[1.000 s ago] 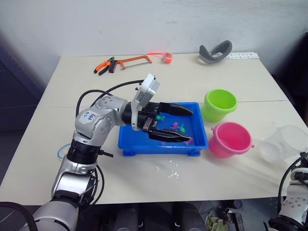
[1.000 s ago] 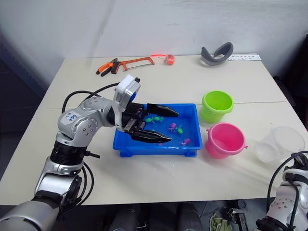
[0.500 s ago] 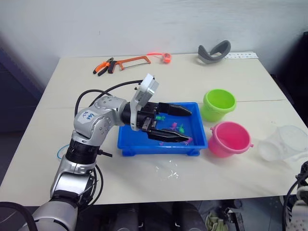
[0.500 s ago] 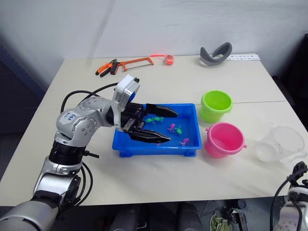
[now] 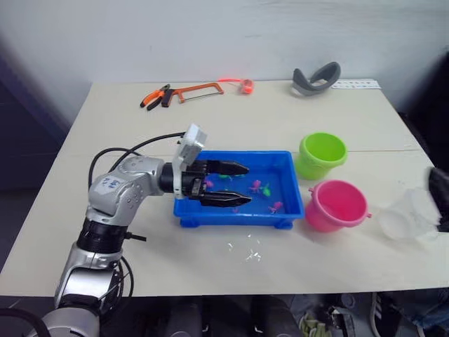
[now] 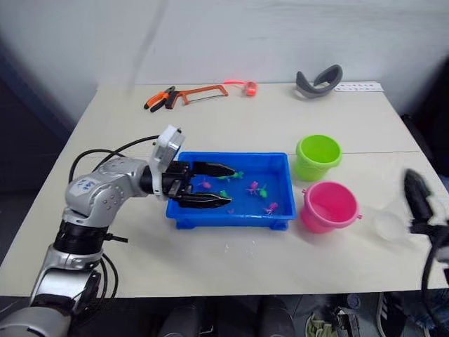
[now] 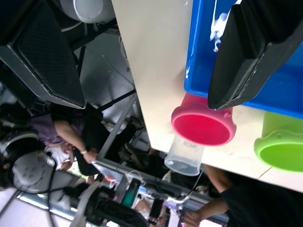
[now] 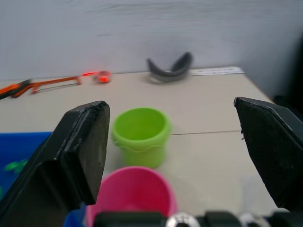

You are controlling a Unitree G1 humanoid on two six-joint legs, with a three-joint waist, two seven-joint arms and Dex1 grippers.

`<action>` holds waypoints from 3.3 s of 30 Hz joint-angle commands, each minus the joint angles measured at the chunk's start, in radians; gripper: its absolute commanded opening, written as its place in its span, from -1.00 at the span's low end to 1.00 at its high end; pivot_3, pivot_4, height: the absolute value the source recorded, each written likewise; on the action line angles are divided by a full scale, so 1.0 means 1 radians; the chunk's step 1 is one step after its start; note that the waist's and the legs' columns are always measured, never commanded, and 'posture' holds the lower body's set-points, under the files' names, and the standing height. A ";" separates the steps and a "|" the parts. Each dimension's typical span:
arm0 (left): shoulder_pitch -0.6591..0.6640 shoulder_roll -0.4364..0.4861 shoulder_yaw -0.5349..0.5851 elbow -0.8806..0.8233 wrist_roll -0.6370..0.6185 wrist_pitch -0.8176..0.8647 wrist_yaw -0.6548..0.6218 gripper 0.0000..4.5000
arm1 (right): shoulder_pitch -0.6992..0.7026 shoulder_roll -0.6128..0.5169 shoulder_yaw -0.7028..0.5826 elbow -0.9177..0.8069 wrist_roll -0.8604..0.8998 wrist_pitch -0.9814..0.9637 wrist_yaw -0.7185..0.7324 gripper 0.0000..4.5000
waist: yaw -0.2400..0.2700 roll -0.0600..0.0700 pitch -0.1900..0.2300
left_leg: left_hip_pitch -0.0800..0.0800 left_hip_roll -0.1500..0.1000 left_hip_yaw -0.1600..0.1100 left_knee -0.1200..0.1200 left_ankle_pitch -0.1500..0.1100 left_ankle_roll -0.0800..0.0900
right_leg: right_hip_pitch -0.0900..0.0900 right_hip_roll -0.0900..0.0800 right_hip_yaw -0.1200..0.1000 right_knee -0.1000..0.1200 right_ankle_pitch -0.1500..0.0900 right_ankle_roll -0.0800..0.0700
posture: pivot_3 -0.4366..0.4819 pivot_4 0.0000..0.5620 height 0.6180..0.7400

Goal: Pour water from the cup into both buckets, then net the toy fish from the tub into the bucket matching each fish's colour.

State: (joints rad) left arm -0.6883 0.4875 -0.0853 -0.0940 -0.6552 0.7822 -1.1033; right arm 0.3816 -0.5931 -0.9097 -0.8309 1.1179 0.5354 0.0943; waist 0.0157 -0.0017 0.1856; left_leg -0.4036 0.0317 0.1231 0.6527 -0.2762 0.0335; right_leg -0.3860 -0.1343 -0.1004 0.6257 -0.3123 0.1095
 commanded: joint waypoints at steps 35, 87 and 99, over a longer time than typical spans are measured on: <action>-0.030 0.398 0.013 0.996 0.637 -0.321 0.285 1.00 | -0.904 -0.221 0.977 0.256 -0.235 0.291 0.609 0.97 | -0.019 -0.021 0.004 | -0.020 0.002 0.005 0.008 0.000 -0.003 | -0.019 -0.002 -0.006 0.004 0.002 0.001 | -0.05 -0.47 1.00; -0.258 0.158 -0.233 0.214 0.402 -0.465 -0.440 -1.00 | -1.084 -0.202 1.070 0.307 -0.264 0.469 0.625 0.07 | -0.018 -0.028 0.005 | -0.022 -0.001 0.012 0.015 0.001 0.002 | -0.024 -0.008 -0.006 0.014 0.003 0.003 | -0.05 -0.47 1.00; -0.275 0.133 -0.240 0.259 0.414 -0.517 -0.426 -1.00 | -1.081 -0.208 1.098 0.292 -0.346 0.459 0.693 0.07 | -0.017 -0.028 0.005 | -0.022 -0.001 0.011 0.016 0.001 0.003 | -0.024 -0.009 -0.006 0.015 0.003 0.003 | -0.05 -0.47 1.00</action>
State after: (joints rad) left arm -0.9343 0.6263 -0.3344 0.1744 -0.2384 0.2832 -1.5004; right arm -0.6911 -0.7918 0.1938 -0.5072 0.7799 1.0083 0.7740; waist -0.0013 -0.0297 0.1906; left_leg -0.4259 0.0307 0.1344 0.6681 -0.2756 0.0362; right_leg -0.4101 -0.1429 -0.1061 0.6402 -0.3089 0.1126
